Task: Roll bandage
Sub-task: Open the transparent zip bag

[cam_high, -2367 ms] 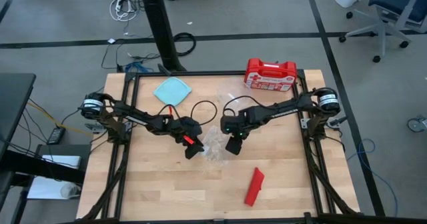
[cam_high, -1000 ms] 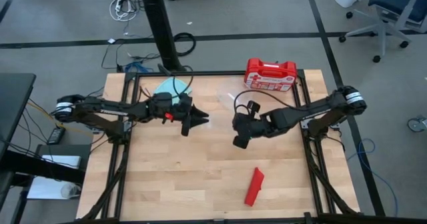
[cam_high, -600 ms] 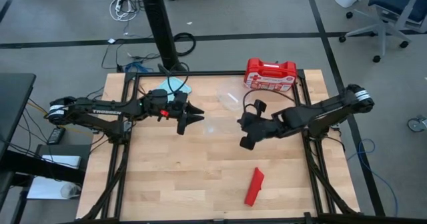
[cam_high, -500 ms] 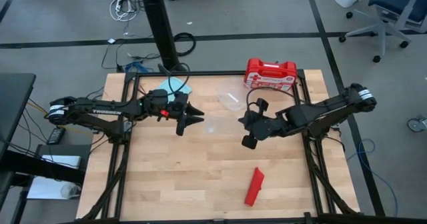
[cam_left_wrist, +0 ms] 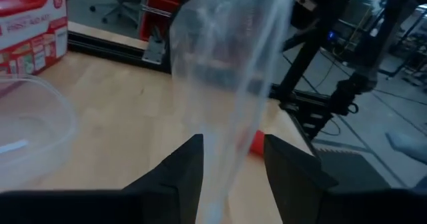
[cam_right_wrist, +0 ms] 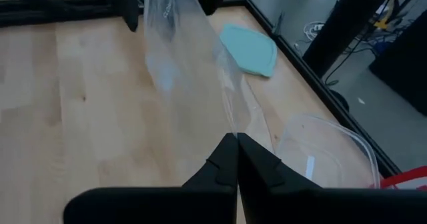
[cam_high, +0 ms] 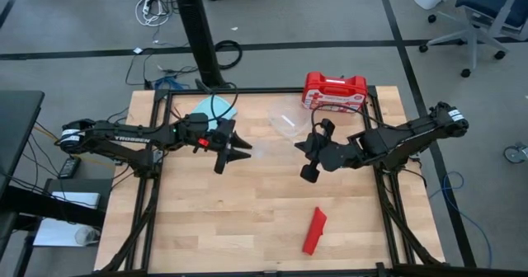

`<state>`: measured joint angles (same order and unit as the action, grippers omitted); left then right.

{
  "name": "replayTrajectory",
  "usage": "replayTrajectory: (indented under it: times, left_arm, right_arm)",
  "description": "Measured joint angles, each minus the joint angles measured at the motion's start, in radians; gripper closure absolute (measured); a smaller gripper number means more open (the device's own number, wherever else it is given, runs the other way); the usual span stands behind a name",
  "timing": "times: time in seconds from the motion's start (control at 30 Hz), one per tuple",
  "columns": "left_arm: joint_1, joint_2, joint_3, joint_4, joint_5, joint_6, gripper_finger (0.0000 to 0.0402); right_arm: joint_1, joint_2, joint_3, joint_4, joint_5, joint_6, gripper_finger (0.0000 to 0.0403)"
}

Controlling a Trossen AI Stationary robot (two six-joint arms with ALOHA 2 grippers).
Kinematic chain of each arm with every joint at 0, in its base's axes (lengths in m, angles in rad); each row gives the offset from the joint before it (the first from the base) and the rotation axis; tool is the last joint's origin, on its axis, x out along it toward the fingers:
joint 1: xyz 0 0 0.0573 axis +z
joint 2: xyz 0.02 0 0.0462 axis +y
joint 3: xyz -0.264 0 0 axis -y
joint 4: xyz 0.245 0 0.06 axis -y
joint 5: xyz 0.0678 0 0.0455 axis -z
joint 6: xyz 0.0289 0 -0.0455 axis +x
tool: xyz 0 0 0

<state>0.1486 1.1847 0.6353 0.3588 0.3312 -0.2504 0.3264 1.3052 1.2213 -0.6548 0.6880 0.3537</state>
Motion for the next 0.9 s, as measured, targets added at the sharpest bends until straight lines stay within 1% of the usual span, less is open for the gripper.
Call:
replayTrajectory:
  times: [0.07, 0.23, 0.4, 0.6, 0.77, 0.9]
  left_arm:
    - [0.000, 0.000, 0.000, -0.001, -0.006, 0.014, 0.0232]
    - [0.000, 0.000, 0.000, -0.065, -0.049, 0.047, 0.0229]
    - [0.000, 0.000, 0.000, -0.095, -0.078, 0.064, 0.0229]
    - [0.000, 0.000, 0.000, -0.092, -0.109, 0.064, 0.0230]
    - [0.000, 0.000, 0.000, -0.116, -0.136, 0.082, 0.0248]
    - [0.000, 0.000, 0.000, -0.116, -0.150, 0.090, 0.0281]
  right_arm:
    - [0.000, 0.000, 0.000, 0.012, 0.005, 0.004, 0.0403]
    - [0.015, -0.014, 0.000, 0.038, 0.065, 0.002, 0.0403]
    - [0.019, -0.036, 0.000, 0.038, 0.071, 0.002, 0.0403]
    - [0.020, -0.037, 0.000, 0.044, 0.068, 0.002, 0.0403]
    - [0.027, -0.037, 0.000, 0.103, 0.067, -0.030, 0.0403]
    - [0.027, -0.037, 0.000, 0.143, 0.055, -0.059, 0.0403]
